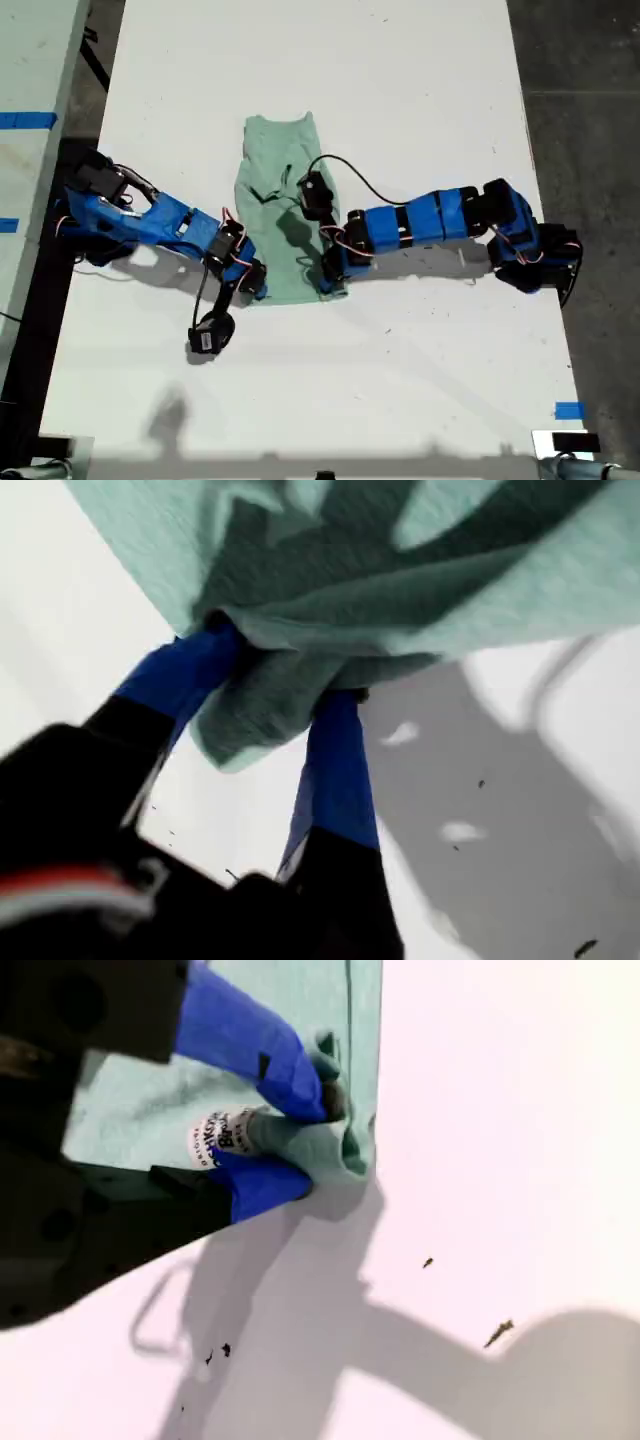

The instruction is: Fold tshirt

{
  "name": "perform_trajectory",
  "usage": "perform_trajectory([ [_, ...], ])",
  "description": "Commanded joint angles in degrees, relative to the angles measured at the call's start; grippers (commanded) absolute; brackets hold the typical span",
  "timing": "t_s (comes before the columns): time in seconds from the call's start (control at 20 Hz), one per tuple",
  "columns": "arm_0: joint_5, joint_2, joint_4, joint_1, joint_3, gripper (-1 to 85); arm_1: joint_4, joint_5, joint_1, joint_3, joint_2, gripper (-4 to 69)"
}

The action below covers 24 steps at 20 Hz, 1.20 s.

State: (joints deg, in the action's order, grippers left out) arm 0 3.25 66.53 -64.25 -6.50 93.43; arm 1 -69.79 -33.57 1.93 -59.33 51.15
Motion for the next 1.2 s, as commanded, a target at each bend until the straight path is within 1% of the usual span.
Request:
perform_trajectory([
  [0.0, -1.76, 0.18, -0.35, 0.44, -1.49, 0.0, 0.44, -0.62, 1.05, 3.87, 0.44, 0.5],
  [0.05, -1.85, 0.18, -0.53, 0.44, -1.93, 0.0, 0.18, -0.44, 1.32, 3.87, 0.35, -1.0],
  [0.2, -2.11, 0.35, -1.58, -0.35, -4.48, 0.0, 0.00, -0.70, 2.37, 3.87, 0.35, -1.0],
  [0.3, -2.11, 0.26, -3.78, -1.67, -8.17, 0.0, -0.97, -0.53, 3.60, 3.87, 1.32, -1.0],
  [0.45, -1.49, -3.87, -10.37, -5.19, -22.59, 0.0, -5.71, 0.62, 7.73, 3.87, 5.54, -1.0],
  [0.55, -1.32, -8.70, -14.41, -7.91, -36.65, 0.0, -10.81, 2.64, 12.74, 5.19, 9.05, -1.0],
  [0.6, -0.97, -8.79, -13.80, -9.14, -39.46, 0.0, -13.62, 3.60, 15.21, 7.03, 10.99, -1.0],
  [0.7, 0.35, -6.24, -12.04, -10.72, -40.08, 0.0, -13.89, 4.48, 17.31, 7.56, 15.56, -1.0],
  [0.75, 0.62, -5.10, -11.95, -10.99, -40.08, 0.0, -13.54, 3.78, 16.88, 7.56, 16.79, -1.0],
  [0.85, 0.26, -2.99, -13.62, -10.20, -39.99, 0.0, -12.39, 1.05, 13.54, 7.38, 17.05, -0.9],
  [1.0, -0.26, 1.93, -19.34, -6.24, -39.11, 0.0, -8.26, -3.78, 6.50, 6.15, 17.05, -0.9],
  [1.1, 0.00, 7.73, -24.17, -2.29, -36.56, 0.0, -6.33, -7.73, 1.05, 6.06, 17.31, -0.9],
  [1.15, -0.70, 11.16, -25.49, 0.35, -34.54, 0.0, -5.45, -9.67, -1.85, 6.06, 17.40, -0.9],
])
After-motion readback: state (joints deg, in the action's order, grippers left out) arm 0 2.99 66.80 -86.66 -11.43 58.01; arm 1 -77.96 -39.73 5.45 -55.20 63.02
